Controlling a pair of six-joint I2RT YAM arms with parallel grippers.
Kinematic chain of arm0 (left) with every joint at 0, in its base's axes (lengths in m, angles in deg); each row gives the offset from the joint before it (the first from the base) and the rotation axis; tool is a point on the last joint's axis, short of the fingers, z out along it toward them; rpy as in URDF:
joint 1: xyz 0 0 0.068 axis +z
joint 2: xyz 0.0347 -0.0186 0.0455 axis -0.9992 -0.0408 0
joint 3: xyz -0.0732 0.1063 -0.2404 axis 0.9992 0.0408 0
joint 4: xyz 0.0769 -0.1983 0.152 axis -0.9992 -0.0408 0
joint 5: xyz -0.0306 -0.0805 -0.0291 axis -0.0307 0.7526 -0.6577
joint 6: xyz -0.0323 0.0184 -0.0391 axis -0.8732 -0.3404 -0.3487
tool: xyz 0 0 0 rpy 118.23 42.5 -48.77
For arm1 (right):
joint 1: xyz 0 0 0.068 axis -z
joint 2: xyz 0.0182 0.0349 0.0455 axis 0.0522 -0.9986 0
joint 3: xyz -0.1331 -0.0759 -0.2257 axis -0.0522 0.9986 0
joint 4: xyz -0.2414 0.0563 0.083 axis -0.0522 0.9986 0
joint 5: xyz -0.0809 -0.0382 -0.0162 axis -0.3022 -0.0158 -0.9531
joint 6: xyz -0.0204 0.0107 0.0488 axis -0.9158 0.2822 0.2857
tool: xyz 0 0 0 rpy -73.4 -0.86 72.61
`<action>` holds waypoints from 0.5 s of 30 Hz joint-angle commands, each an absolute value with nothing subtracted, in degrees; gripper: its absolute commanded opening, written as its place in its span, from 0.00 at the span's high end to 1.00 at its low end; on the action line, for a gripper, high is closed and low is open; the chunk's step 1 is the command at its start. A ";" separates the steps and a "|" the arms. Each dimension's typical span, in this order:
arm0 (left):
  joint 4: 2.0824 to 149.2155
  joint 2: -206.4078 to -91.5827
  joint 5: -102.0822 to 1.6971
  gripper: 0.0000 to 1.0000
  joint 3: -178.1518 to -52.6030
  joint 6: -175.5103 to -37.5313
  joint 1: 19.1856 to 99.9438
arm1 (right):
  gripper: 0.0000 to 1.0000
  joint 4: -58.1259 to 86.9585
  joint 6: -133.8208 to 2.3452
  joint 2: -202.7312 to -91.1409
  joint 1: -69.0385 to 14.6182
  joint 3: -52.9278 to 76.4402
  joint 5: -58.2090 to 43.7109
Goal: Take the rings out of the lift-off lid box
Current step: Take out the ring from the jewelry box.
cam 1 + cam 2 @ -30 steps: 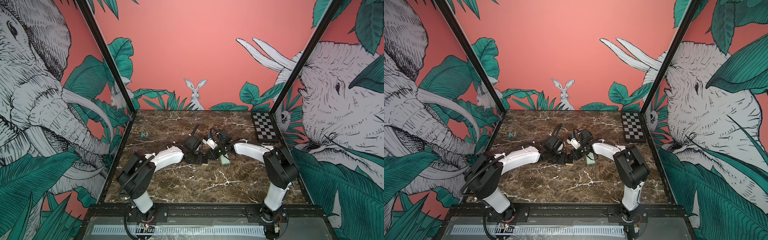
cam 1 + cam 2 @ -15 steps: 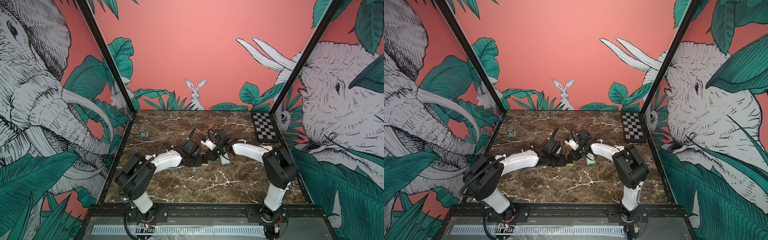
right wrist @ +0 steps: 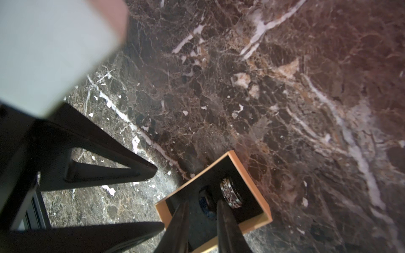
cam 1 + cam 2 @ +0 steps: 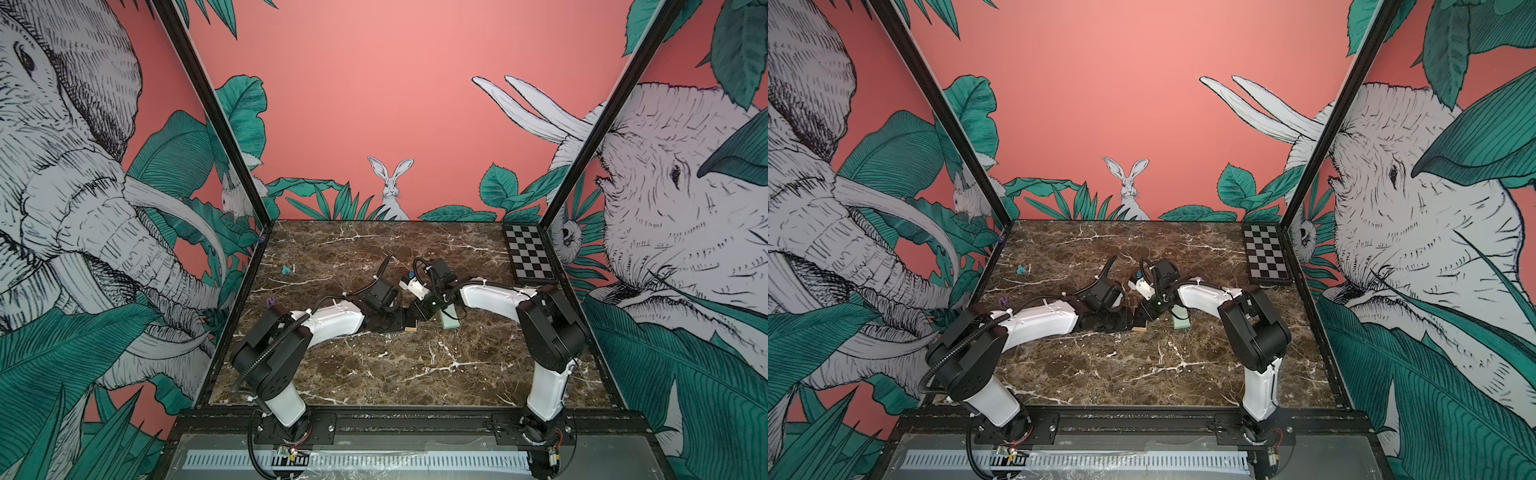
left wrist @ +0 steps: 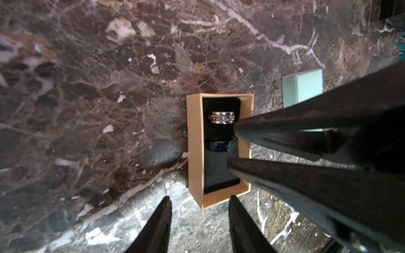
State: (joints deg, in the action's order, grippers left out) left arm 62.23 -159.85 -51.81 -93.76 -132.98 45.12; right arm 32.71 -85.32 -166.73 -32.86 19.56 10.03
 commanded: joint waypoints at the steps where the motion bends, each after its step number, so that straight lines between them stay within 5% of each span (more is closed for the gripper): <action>1: 62.94 -159.84 -51.63 0.55 -93.54 -133.86 45.61 | 0.75 32.33 -86.77 -168.34 -33.31 18.06 10.94; 15: 63.07 -160.79 -51.96 0.57 -92.84 -134.06 45.99 | 0.73 31.70 -87.07 -169.16 -33.48 18.42 10.23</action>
State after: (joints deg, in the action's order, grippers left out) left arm 62.76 -160.41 -51.50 -93.54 -133.31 45.56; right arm 32.32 -85.67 -168.29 -33.04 19.06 10.01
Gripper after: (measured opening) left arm 0.438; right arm 0.265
